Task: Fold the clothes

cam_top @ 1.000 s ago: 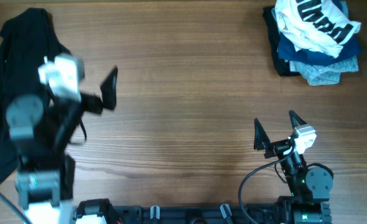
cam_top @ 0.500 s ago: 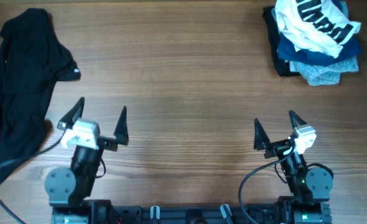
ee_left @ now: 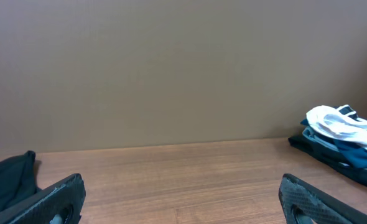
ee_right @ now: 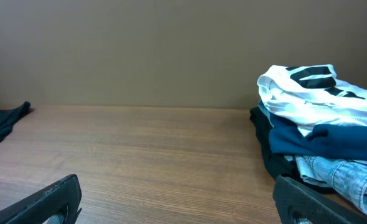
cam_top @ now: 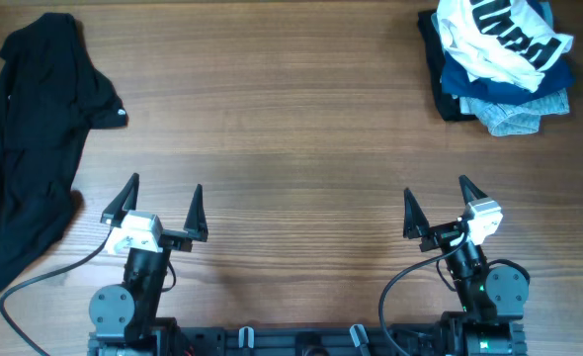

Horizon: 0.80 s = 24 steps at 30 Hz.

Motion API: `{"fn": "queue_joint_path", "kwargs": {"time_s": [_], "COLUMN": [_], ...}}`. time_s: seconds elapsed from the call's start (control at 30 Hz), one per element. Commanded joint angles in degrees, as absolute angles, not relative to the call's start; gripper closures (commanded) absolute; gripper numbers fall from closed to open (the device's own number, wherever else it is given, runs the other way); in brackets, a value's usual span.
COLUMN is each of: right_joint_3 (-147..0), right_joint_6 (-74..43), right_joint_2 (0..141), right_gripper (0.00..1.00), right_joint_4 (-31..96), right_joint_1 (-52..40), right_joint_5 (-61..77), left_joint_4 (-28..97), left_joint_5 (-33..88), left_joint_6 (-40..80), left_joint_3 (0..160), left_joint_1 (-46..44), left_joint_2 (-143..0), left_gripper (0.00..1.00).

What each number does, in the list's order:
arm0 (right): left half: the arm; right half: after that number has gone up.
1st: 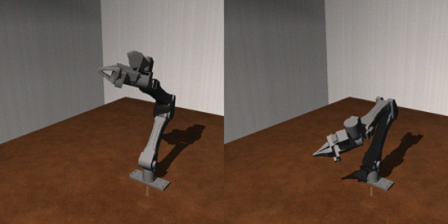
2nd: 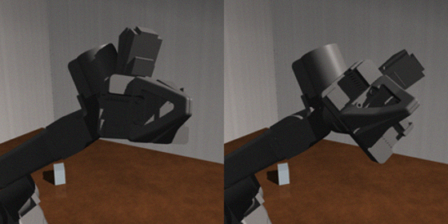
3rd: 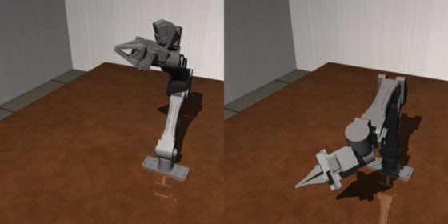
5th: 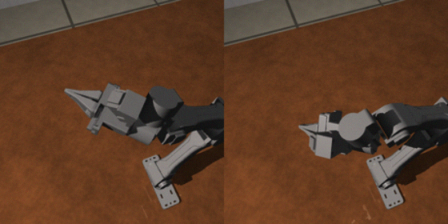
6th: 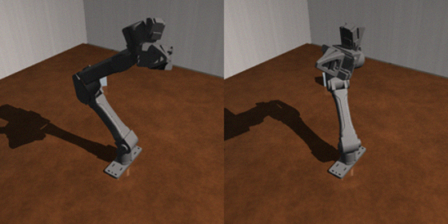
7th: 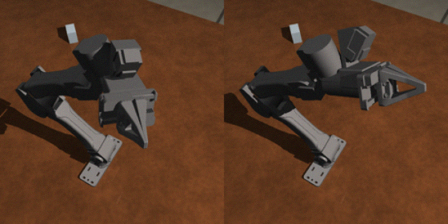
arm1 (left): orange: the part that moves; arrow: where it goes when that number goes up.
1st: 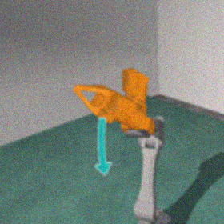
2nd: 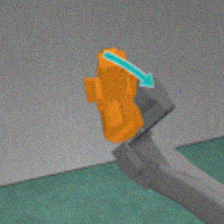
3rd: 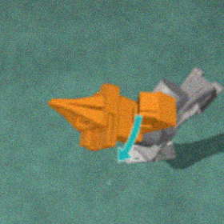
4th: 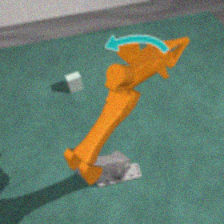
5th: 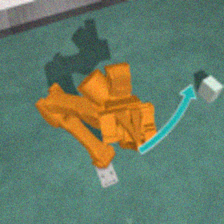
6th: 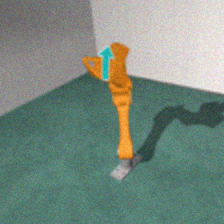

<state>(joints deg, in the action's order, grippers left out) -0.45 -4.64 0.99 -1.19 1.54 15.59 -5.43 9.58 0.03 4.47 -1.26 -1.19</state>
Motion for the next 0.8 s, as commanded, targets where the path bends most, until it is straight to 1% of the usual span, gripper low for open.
{"fn": "queue_joint_path", "kwargs": {"time_s": [0.0,0.2,0.33,0.47,0.63,0.77], "right_joint_3": [-0.3,-0.3,-0.3,-0.3,-0.3,-0.3], "right_joint_6": [-4.5,-4.5,-4.5,-4.5,-4.5,-4.5], "right_joint_2": [0.3,0.3,0.3,0.3,0.3,0.3], "right_gripper": [0.0,0.0,0.0,0.0,0.0,0.0], "right_joint_4": [-1.4,-1.5,-1.4,-1.4,-1.5,-1.4], "right_joint_1": [1.5,1.5,1.5,1.5,1.5,1.5], "right_joint_5": [15.9,15.9,15.9,15.9,15.9,15.9], "left_joint_4": [-5.9,-10.2,-10.3,-6.4,4.1,4.1], "left_joint_5": [7.3,6.3,6.3,6.3,6.3,5.9], "left_joint_6": [3.0,3.3,3.5,3.6,6.7,7.9], "left_joint_3": [3.2,0.7,0.3,0.3,0.3,0.3], "left_joint_1": [-1.7,-1.7,-1.7,-1.7,-1.7,-1.7], "left_joint_2": [-0.2,-0.2,-0.2,-0.2,-0.2,-0.2], "left_gripper": [0.0,0.0,0.0,0.0,0.0,0.0]}}
